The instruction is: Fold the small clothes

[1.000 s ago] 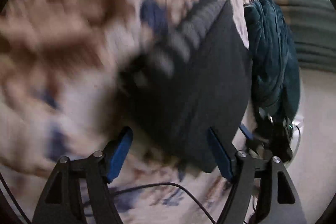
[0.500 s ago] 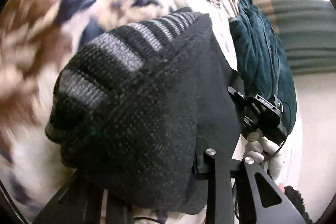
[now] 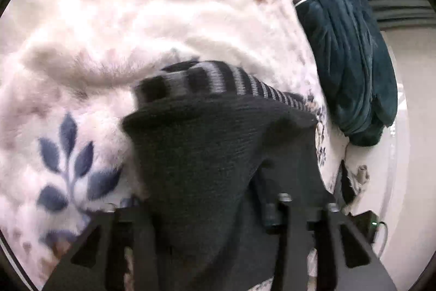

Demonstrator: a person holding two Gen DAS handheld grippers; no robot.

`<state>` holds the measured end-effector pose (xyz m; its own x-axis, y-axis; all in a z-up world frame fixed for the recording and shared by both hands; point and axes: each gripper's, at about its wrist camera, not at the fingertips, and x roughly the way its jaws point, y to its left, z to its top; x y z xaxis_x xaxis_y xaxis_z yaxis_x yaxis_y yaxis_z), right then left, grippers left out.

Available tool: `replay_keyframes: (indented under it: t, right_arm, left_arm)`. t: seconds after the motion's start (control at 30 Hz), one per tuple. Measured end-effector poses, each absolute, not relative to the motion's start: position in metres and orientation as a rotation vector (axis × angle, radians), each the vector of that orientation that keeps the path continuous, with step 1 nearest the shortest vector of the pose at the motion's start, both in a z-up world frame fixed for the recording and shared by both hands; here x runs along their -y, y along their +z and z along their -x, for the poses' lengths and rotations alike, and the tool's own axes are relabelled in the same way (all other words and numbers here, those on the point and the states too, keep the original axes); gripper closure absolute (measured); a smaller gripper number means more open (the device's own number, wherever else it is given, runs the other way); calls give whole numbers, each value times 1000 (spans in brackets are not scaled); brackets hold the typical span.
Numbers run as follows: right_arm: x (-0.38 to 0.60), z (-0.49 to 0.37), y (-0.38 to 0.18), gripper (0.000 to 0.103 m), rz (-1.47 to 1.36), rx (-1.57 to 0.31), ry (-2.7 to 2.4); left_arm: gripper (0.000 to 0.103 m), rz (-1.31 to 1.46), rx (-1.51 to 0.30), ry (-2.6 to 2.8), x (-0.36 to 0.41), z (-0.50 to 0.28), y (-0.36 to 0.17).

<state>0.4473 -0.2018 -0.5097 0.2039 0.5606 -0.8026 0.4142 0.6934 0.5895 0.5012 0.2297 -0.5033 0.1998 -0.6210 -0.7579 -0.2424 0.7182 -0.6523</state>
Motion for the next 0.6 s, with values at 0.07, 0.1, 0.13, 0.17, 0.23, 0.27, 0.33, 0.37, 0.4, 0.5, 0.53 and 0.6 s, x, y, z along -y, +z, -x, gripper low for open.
replay_keyframes:
  t: [0.07, 0.1, 0.13, 0.17, 0.23, 0.27, 0.33, 0.37, 0.4, 0.5, 0.53, 0.6]
  right_arm:
    - [205, -454, -511, 78, -800, -1457, 115]
    - [210, -456, -509, 70, -782, -1465, 119]
    - [217, -459, -504, 56, -769, -1468, 130]
    - [224, -463, -498, 49, -765, -1450, 162]
    - [235, -478, -485, 28, -688, -1410, 185]
    - [240, -488, -480, 27, -655, -1394, 203]
    - [244, -513, -484, 25, -625, -1383, 243]
    - [245, -524, -487, 22, -638, -1392, 274]
    - [246, -541, -500, 21, -662, -1423, 326]
    - [228, -575, -553, 21, -700, -1568, 462]
    - [221, -580, -563, 21, -688, -1596, 492]
    - [206, -584, -566, 20, -623, -1584, 555]
  left_arm:
    - [45, 846, -1377, -302, -238, -493, -506]
    - [43, 879, -1356, -305, -243, -483, -504]
    - [39, 896, -1337, -293, -245, -472, -501]
    - [37, 910, -1317, -279, -247, -459, -498]
    - [36, 934, -1296, -256, -246, -441, -495]
    - [34, 949, -1291, -239, -244, -428, -498]
    - [33, 975, -1297, -242, -237, -418, -507]
    - [33, 976, -1300, -236, -229, -413, -515]
    - [33, 967, -1294, -240, -226, -411, -519]
    - [35, 926, -1243, -225, -217, -413, -520]
    - [42, 914, -1212, -227, -215, -414, -517]
    - [71, 891, -1194, -251, -214, -418, -510]
